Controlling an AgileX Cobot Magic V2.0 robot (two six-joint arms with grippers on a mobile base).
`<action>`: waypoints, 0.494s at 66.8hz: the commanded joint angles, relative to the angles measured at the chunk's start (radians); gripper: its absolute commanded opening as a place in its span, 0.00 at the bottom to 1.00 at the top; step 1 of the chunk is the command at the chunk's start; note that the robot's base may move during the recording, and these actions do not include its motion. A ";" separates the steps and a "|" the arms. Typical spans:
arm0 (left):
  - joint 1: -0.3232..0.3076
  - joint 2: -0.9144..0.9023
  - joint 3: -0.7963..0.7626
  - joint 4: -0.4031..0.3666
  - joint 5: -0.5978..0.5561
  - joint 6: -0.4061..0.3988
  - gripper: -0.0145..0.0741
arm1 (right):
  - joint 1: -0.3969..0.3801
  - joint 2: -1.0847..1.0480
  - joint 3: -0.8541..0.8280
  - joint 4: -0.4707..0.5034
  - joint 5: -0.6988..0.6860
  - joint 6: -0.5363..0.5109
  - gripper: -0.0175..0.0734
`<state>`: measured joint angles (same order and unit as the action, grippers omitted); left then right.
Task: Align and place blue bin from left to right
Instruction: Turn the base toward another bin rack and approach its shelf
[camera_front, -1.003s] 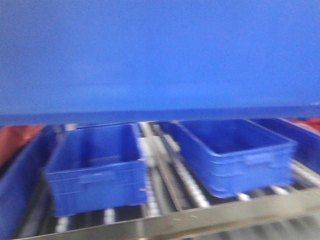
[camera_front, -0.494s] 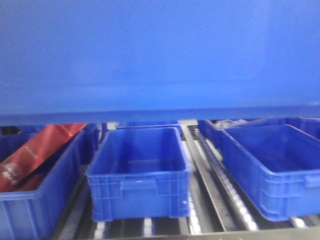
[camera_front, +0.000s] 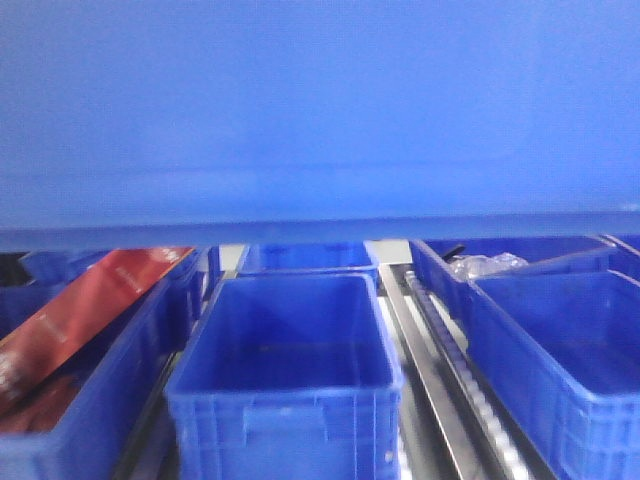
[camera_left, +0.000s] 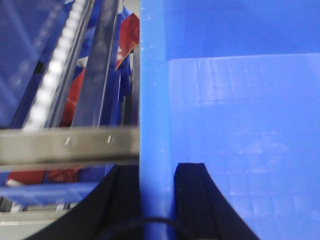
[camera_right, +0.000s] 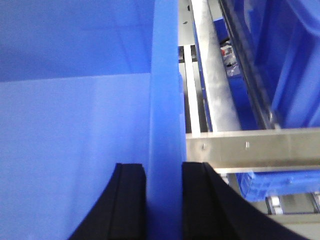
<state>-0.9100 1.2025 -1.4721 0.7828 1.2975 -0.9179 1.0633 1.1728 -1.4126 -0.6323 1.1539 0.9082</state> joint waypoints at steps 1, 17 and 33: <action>-0.011 -0.007 -0.009 0.014 -0.090 0.004 0.04 | 0.008 -0.009 -0.013 -0.029 -0.116 -0.009 0.12; -0.011 -0.007 -0.009 0.014 -0.090 0.004 0.04 | 0.008 -0.009 -0.013 -0.029 -0.116 -0.009 0.12; -0.011 -0.007 -0.009 0.014 -0.090 0.004 0.04 | 0.008 -0.009 -0.013 -0.029 -0.116 -0.009 0.12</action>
<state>-0.9100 1.2025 -1.4721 0.7828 1.2975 -0.9179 1.0633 1.1728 -1.4126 -0.6323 1.1539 0.9082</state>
